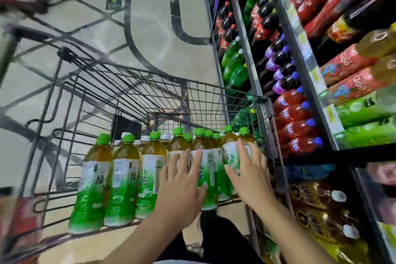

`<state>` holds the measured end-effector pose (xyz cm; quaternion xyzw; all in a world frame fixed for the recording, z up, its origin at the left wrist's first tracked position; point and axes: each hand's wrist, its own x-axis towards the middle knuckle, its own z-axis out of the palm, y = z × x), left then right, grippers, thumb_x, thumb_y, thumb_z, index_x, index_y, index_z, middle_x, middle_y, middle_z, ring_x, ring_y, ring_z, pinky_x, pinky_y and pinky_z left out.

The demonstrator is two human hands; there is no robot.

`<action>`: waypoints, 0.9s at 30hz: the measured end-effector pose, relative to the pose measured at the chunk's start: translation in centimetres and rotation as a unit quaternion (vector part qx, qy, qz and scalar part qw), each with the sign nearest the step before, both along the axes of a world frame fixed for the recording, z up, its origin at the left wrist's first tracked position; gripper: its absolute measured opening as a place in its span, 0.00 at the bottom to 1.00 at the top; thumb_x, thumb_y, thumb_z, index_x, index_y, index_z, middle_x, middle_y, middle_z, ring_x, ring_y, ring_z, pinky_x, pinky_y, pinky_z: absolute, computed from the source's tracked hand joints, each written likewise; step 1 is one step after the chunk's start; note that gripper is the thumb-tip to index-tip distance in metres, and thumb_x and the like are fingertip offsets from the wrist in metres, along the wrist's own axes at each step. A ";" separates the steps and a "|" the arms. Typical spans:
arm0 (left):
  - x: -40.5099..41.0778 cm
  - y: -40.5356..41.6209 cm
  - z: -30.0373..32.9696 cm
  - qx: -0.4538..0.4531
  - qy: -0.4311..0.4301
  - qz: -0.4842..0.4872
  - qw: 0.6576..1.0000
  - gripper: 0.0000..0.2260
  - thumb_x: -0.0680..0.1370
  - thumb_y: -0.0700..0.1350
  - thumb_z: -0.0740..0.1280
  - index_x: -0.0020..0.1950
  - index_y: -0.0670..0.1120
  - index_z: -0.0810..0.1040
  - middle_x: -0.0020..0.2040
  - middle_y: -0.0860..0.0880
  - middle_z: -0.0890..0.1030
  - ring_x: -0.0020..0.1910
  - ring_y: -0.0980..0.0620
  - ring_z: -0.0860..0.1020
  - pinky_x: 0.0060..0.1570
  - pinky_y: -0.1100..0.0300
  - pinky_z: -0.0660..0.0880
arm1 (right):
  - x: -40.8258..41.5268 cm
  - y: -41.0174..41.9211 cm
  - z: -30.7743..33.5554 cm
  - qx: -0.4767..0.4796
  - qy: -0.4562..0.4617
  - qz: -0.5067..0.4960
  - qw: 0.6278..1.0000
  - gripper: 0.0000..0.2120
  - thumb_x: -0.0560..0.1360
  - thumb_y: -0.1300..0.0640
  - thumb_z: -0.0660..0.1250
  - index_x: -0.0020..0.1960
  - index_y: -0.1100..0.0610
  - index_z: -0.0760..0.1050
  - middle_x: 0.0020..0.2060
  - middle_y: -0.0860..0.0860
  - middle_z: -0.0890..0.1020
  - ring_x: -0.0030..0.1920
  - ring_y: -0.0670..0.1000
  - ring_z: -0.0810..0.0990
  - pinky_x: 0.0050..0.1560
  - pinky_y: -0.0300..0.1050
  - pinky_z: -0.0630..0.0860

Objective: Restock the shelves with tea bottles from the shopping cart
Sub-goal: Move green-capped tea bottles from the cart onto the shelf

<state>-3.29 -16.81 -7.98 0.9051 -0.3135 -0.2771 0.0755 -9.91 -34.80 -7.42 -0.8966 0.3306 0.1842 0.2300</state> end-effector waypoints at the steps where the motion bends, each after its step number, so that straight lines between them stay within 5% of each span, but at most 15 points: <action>1: -0.4 -0.7 -0.1 0.002 0.003 0.014 1.000 0.36 0.84 0.62 0.54 0.80 0.57 0.32 0.83 0.49 0.42 0.82 0.41 0.45 0.78 0.43 0.49 | 0.0 -0.6 -0.9 0.015 -0.002 -0.001 1.000 0.38 0.81 0.41 0.62 0.83 0.46 0.45 0.81 0.50 0.48 0.80 0.56 0.48 0.78 0.55 0.56; 8: -2.8 -4.5 -2.0 0.004 -0.009 0.144 0.989 0.43 0.81 0.60 0.64 0.81 0.56 0.33 0.82 0.50 0.43 0.78 0.44 0.57 0.73 0.47 0.58 | -1.5 -3.1 -4.8 0.108 0.016 0.003 0.994 0.46 0.77 0.45 0.71 0.83 0.44 0.42 0.78 0.50 0.54 0.77 0.58 0.56 0.72 0.53 0.65; 13: -4.0 -6.5 -3.0 0.008 -0.017 0.230 0.973 0.50 0.77 0.58 0.72 0.82 0.50 0.36 0.82 0.45 0.46 0.79 0.43 0.56 0.72 0.50 0.62 | -1.0 -3.8 -5.4 0.075 0.030 0.005 0.997 0.49 0.75 0.42 0.72 0.83 0.47 0.43 0.76 0.54 0.57 0.70 0.57 0.69 0.57 0.47 0.74; 21: -4.5 -8.5 -4.1 0.033 -0.036 0.291 0.956 0.51 0.70 0.48 0.79 0.80 0.47 0.47 0.78 0.41 0.57 0.69 0.37 0.67 0.62 0.45 0.72 | 2.2 -3.7 -6.1 0.073 0.035 -0.044 0.996 0.48 0.71 0.47 0.78 0.80 0.50 0.51 0.72 0.57 0.67 0.70 0.62 0.71 0.60 0.54 0.75; 27: -4.1 -8.9 -3.5 -0.022 -0.018 0.356 0.934 0.44 0.70 0.37 0.74 0.81 0.47 0.55 0.78 0.42 0.59 0.71 0.39 0.65 0.63 0.46 0.70 | 3.7 -4.2 -6.3 0.096 0.043 -0.073 0.992 0.46 0.69 0.54 0.80 0.77 0.52 0.54 0.72 0.57 0.67 0.68 0.62 0.72 0.62 0.57 0.77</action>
